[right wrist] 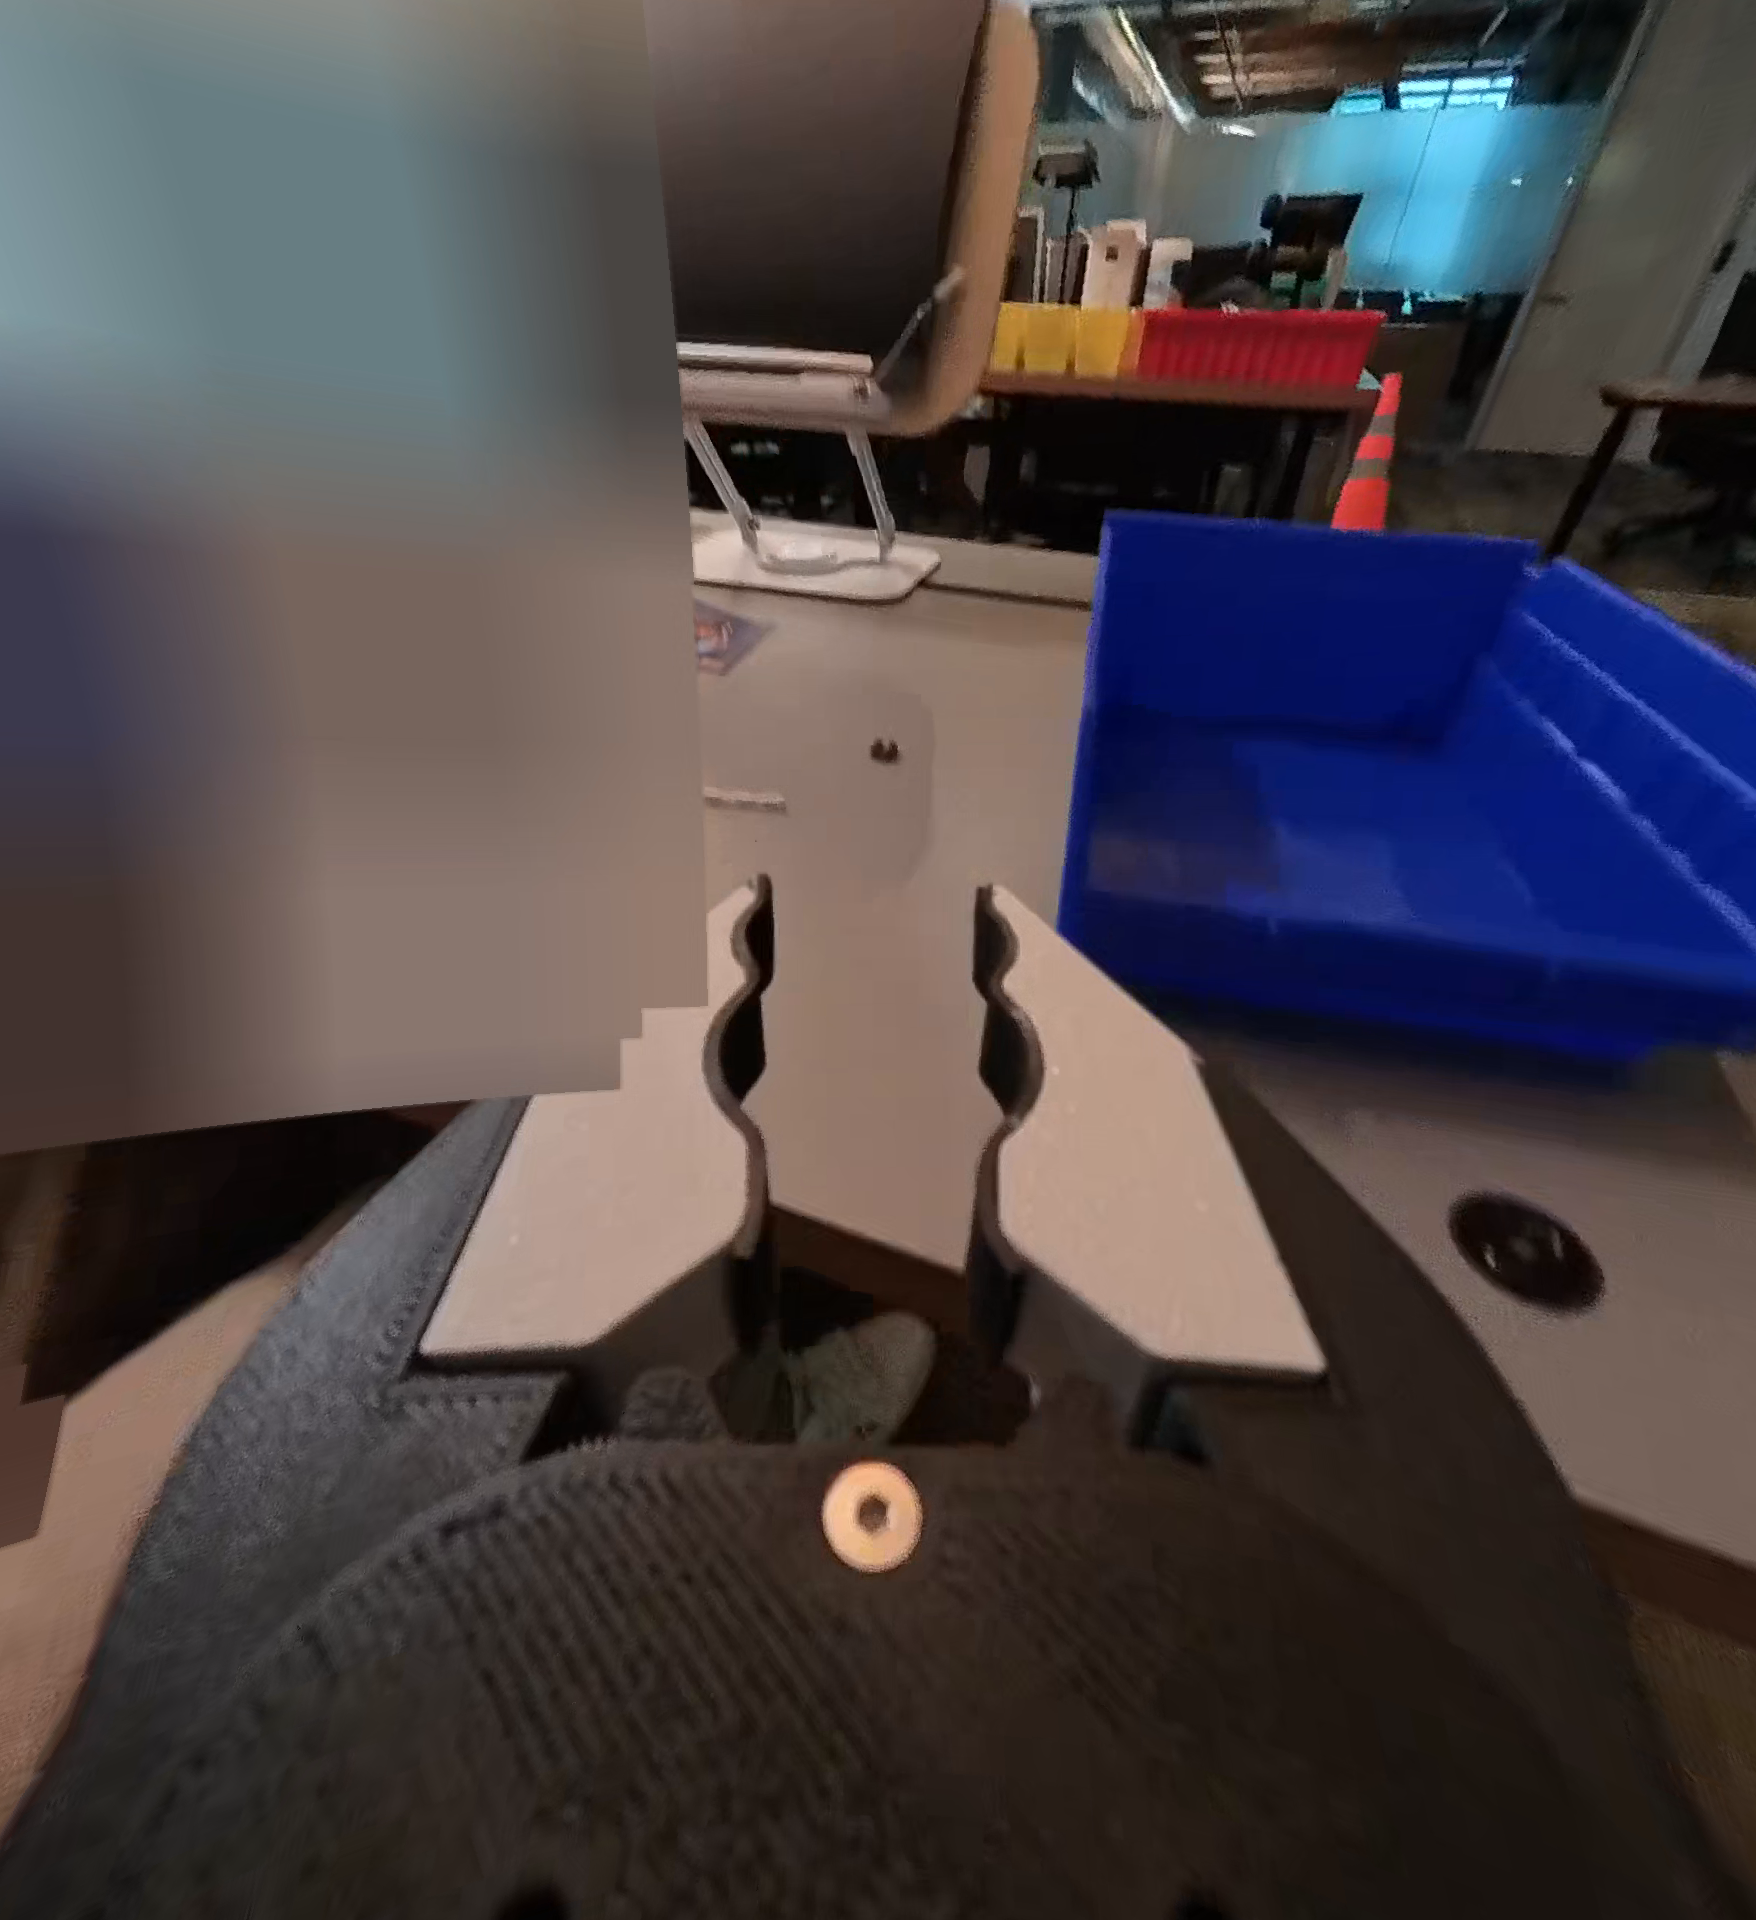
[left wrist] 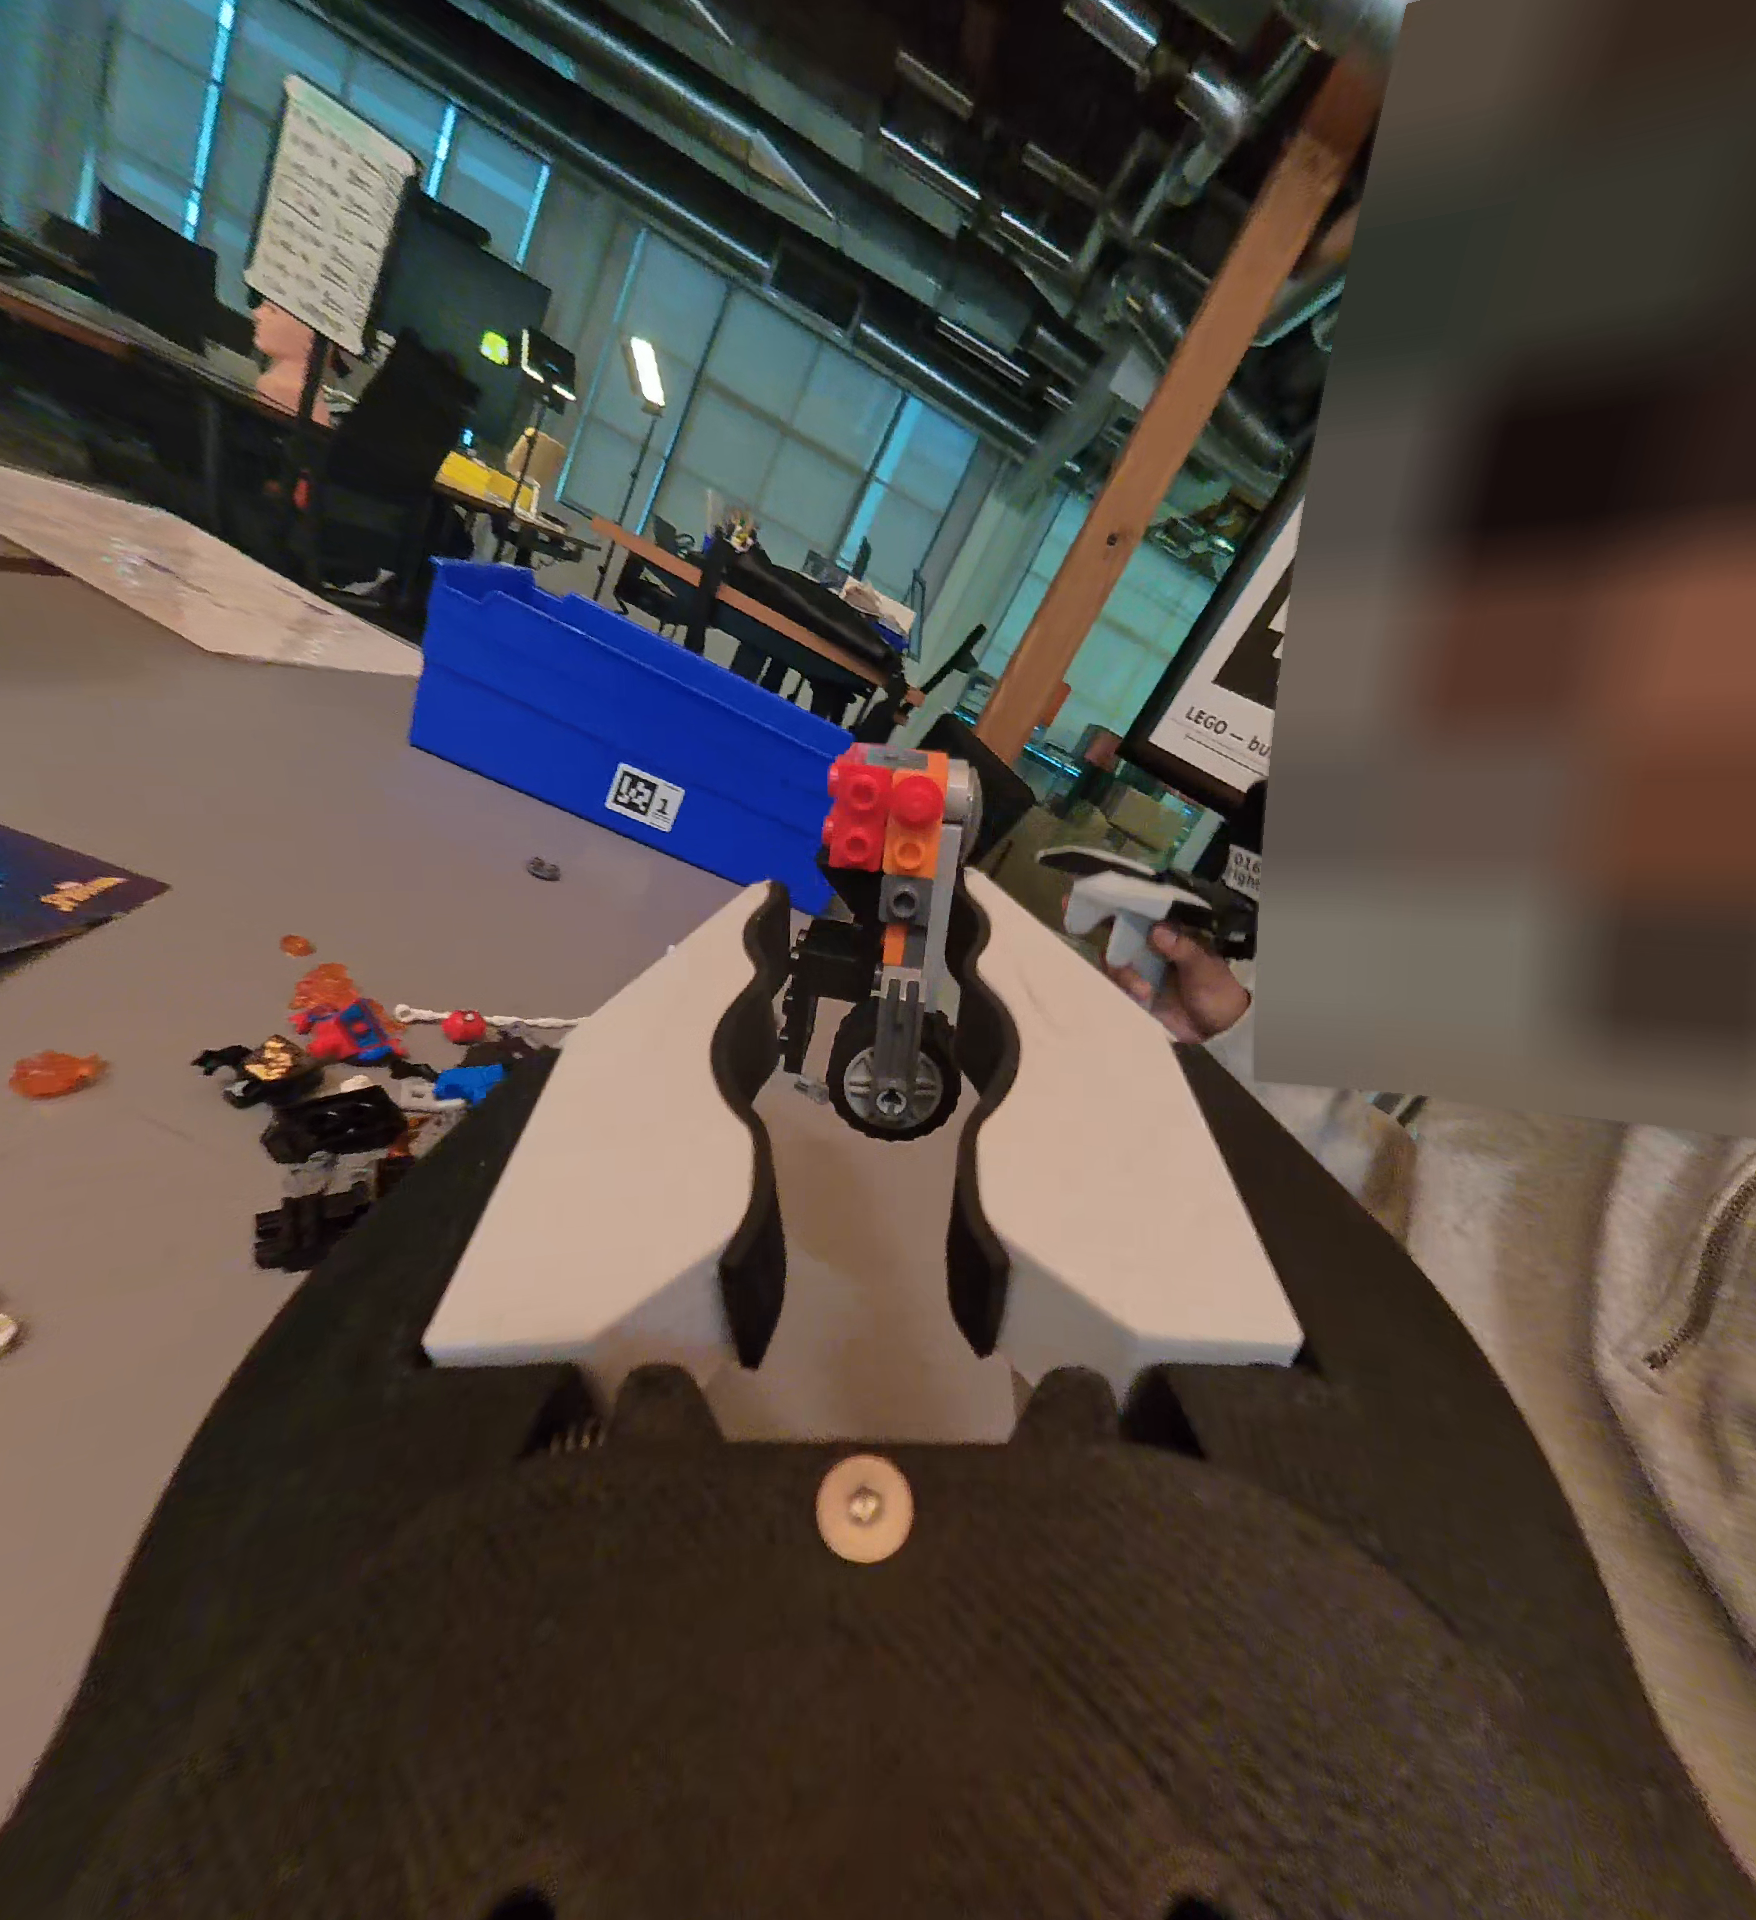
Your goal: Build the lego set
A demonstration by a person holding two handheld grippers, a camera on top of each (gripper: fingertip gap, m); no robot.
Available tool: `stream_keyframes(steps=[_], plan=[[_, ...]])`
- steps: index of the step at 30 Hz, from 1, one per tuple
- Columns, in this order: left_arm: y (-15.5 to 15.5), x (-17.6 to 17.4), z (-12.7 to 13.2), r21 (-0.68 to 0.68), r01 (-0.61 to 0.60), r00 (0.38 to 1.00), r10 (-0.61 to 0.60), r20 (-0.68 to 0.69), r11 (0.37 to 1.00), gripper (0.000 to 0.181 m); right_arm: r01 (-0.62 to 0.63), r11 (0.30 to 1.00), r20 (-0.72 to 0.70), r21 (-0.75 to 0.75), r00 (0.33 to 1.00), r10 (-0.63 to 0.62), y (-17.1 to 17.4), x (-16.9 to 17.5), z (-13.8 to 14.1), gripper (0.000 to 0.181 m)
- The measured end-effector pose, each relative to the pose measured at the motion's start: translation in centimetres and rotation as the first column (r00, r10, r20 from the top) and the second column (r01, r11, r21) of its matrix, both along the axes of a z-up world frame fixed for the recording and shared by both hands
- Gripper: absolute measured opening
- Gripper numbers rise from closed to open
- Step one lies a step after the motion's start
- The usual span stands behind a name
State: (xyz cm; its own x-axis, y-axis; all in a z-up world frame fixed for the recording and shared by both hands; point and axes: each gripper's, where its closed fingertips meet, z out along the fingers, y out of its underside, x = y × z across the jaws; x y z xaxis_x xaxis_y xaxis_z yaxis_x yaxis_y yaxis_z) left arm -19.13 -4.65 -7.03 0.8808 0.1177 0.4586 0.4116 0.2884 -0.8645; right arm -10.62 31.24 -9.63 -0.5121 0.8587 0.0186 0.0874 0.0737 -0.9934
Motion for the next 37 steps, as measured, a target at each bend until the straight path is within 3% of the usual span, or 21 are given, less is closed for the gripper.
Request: stream_keyframes(steps=[5, 10, 17, 21, 25, 26, 28, 29, 34, 37], plan=[[-1.1, -0.9, 0.0, 0.027, -0.036, 0.999, 0.035, 0.022, 0.999, 0.029, 0.071, 0.997, 0.021, 0.042, 0.997, -0.072, 3.2, 1.5, -3.8, 0.038], [-1.1, -1.2, -0.5, 0.000, -0.045, 0.999, 0.045, 0.031, 0.999, 0.029, 0.129, 0.992, 0.042, -0.011, 0.991, -0.128, 6.5, 2.7, -6.1, 0.036], [-1.5, -1.8, -0.9, -0.028, -0.088, 0.996, 0.089, 0.030, 0.996, 0.029, 0.201, 0.968, 0.080, 0.151, 0.973, -0.215, 9.5, 4.2, -9.9, 0.037], [-1.3, -1.8, -1.0, -0.023, -0.071, 0.997, 0.072, 0.040, 0.997, 0.028, 0.197, 0.942, 0.101, 0.271, 0.968, -0.231, 10.3, 5.3, -12.4, 0.037], [-0.7, -1.8, -1.4, -0.046, -0.041, 0.998, 0.043, 0.051, 0.998, 0.029, 0.152, 0.949, 0.117, 0.277, 0.975, -0.190, 9.6, 7.6, -14.6, 0.038], [-0.5, -1.8, -1.6, -0.056, -0.035, 0.998, 0.038, 0.051, 0.998, 0.029, 0.176, 0.951, 0.121, 0.255, 0.970, -0.211, 9.8, 8.1, -15.4, 0.030], [-0.2, -1.6, -1.8, -0.079, -0.028, 0.998, 0.032, 0.046, 0.996, 0.029, 0.283, 0.934, 0.141, 0.220, 0.938, -0.317, 11.3, 9.1, -17.4, 0.007], [0.0, -1.5, -1.9, -0.088, -0.025, 0.999, 0.029, 0.042, 0.996, 0.029, 0.335, 0.916, 0.163, 0.219, 0.913, -0.373, 12.4, 9.9, -18.6, 0.005], [0.6, -1.2, -2.3, -0.122, -0.012, 0.999, 0.015, 0.032, 0.992, 0.029, 0.413, 0.843, 0.245, 0.344, 0.827, -0.506, 15.9, 16.1, -25.0, 0.020], [1.0, -1.0, -2.3, -0.130, 0.001, 1.000, 0.002, 0.027, 0.992, 0.029, 0.511, 0.779, 0.291, 0.363, 0.733, -0.616, 18.2, 20.8, -29.2, 0.043]])
